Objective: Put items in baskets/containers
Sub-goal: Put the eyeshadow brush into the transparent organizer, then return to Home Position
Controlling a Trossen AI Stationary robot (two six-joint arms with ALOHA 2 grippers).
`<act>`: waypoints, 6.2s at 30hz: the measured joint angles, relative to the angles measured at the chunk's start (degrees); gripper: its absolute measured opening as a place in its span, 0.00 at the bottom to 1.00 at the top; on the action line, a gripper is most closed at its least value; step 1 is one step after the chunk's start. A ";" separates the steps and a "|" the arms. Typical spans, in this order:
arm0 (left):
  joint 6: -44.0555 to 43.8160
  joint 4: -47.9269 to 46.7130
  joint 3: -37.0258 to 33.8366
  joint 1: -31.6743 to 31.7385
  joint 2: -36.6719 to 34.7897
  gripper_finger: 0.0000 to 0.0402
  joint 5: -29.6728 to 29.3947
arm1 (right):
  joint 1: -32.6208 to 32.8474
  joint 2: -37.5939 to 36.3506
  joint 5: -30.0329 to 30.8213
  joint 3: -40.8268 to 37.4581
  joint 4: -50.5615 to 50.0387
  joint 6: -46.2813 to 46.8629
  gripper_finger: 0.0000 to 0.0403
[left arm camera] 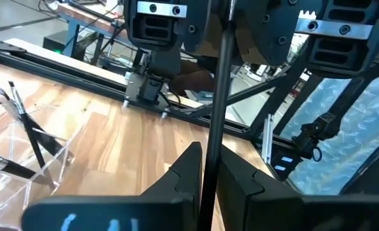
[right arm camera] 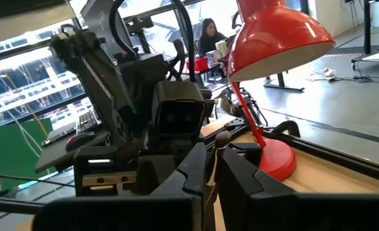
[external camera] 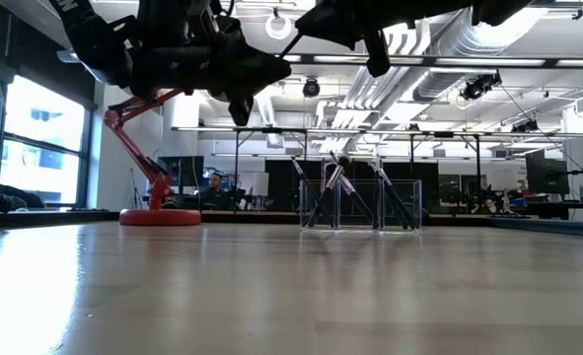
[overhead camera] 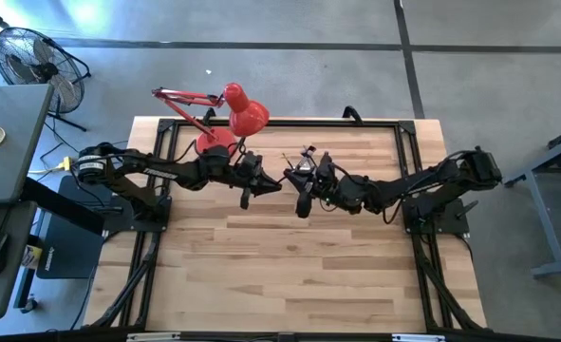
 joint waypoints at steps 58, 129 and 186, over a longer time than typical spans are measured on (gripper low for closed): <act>13.45 -35.37 15.65 2.64 0.00 0.40 -12.79 | -21.12 -10.75 -10.99 -0.04 -61.30 8.11 0.23; 14.04 -51.43 -29.86 -24.79 -83.91 0.00 -41.76 | -14.62 -18.06 -18.32 -0.04 -55.32 1.46 0.00; 15.34 -47.94 -34.64 -9.35 -83.43 0.00 -24.53 | -0.65 -66.86 -30.47 -41.25 -38.34 -5.71 0.00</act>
